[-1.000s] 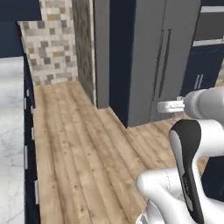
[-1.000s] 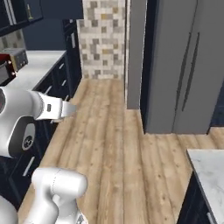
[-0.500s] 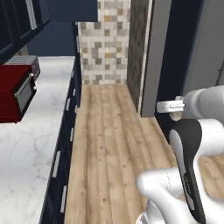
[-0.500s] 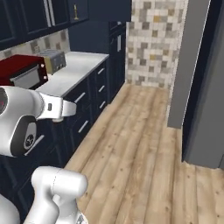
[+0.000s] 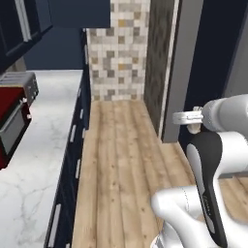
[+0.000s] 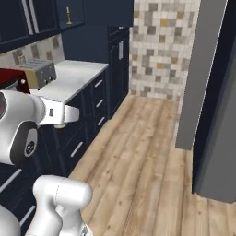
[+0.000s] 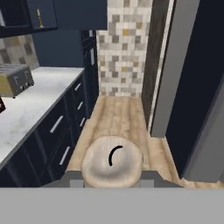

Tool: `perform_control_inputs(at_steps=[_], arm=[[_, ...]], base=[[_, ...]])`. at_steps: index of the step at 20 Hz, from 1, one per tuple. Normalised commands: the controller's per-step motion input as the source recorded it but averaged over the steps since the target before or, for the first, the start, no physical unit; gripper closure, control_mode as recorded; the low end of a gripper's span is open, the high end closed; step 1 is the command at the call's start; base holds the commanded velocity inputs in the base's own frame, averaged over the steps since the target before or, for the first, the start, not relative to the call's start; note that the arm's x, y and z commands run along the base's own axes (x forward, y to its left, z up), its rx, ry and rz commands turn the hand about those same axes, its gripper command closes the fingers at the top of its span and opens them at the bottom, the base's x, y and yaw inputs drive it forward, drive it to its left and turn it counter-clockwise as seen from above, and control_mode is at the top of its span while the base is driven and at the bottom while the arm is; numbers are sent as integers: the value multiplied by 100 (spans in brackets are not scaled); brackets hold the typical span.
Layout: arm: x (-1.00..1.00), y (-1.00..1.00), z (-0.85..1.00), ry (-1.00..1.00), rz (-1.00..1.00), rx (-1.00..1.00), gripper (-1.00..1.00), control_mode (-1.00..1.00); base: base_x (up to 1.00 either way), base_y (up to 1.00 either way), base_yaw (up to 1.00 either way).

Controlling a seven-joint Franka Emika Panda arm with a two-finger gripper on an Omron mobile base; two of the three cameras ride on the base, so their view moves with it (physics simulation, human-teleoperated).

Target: Pick the candle and candle from the dining table and place them in the open cabinet. Close the cabinet after placing the objects.

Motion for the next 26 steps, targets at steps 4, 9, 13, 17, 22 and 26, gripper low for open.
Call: perform_control_inputs(at_steps=[4,9,13,17,22,26], arm=[[0,0,0,0,0,0,100,100],[0,0,0,0,0,0,100,100],[0,0,0,0,0,0,100,100],[0,0,0,0,0,0,100,100],[0,0,0,0,0,0,100,100],[0,0,0,0,0,0,100,100]], base=[[100,0,0],[100,0,0],[100,0,0],[100,0,0],[100,0,0],[100,0,0]])
